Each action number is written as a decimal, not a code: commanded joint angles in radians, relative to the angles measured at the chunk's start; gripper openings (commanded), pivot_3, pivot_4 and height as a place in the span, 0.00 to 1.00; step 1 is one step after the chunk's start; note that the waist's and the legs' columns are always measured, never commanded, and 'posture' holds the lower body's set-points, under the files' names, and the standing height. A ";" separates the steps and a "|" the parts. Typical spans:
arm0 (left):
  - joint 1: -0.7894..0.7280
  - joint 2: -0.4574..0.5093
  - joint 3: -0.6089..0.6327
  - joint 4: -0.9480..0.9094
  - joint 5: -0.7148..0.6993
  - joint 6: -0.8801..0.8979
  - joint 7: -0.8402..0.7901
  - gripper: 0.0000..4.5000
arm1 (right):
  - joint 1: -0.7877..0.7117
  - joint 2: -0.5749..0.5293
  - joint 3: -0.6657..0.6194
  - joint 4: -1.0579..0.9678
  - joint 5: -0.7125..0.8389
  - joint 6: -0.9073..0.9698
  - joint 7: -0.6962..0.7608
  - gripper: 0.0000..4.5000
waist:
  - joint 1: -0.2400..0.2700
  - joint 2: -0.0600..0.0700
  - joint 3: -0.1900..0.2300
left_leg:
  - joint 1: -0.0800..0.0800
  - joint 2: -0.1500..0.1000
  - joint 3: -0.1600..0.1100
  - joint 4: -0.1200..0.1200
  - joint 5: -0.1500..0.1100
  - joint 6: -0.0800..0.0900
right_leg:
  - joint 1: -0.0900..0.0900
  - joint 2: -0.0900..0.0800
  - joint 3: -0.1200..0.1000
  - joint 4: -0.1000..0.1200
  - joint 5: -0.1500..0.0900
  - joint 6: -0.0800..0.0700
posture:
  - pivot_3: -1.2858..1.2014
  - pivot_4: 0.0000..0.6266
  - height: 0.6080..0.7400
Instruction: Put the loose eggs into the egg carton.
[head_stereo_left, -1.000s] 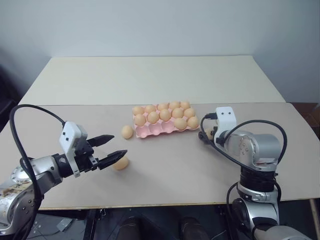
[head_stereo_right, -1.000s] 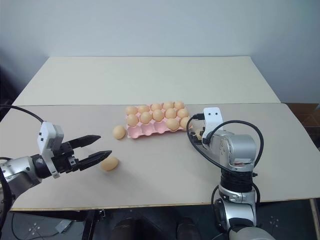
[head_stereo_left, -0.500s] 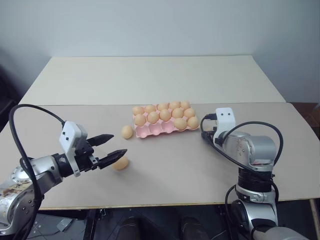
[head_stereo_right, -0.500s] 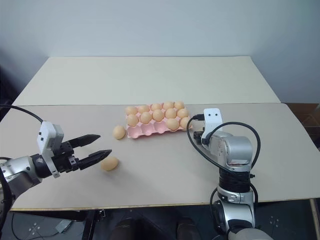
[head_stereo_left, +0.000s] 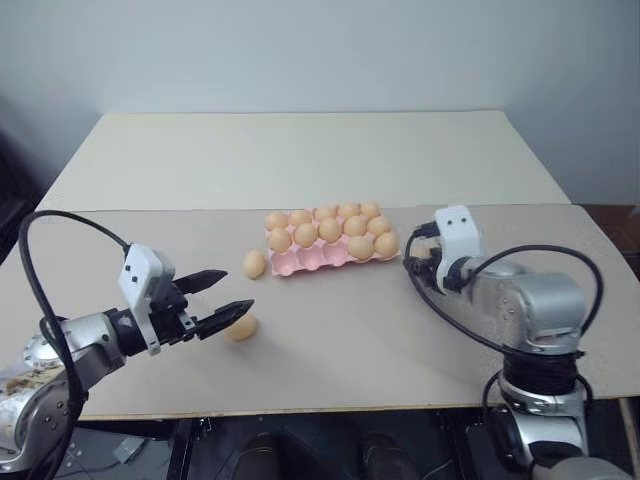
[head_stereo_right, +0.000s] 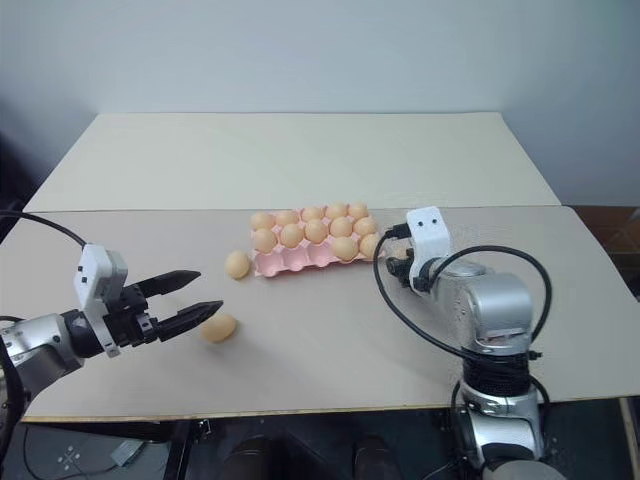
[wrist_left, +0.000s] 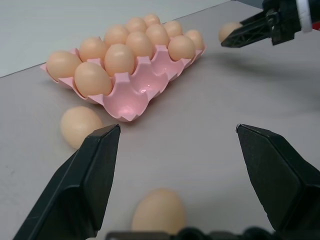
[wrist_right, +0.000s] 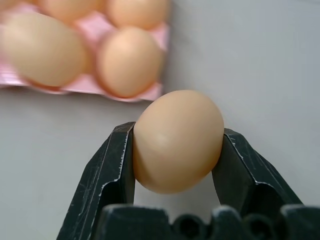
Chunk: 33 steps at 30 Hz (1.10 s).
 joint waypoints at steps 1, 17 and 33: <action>0.002 -0.017 0.023 -0.017 0.015 -0.036 0.013 0.90 | -0.061 0.020 0.051 -0.059 0.061 -0.013 0.056 0.44 | -0.004 0.000 0.000 | 0.000 0.000 0.000 0.000 0.000 0.000 | 0.000 0.000 0.000 0.000 0.000 0.000 | 0.52 0.24 1.00; -0.019 -0.085 -0.045 -0.069 0.026 -0.036 0.079 0.90 | -0.154 0.148 0.245 0.216 -0.045 -0.281 0.019 0.44 | -0.002 0.000 0.000 | -0.001 0.000 0.000 0.000 0.001 -0.001 | 0.000 0.000 -0.001 0.000 0.000 0.000 | 0.52 0.24 1.00; -0.028 -0.114 -0.088 -0.095 0.024 -0.036 0.118 0.90 | -0.209 0.213 0.250 0.389 -0.101 -0.375 0.011 0.60 | -0.012 0.000 0.000 | -0.001 0.000 0.000 0.000 0.003 -0.006 | 0.000 0.000 -0.001 0.000 0.000 0.000 | 0.52 0.24 1.00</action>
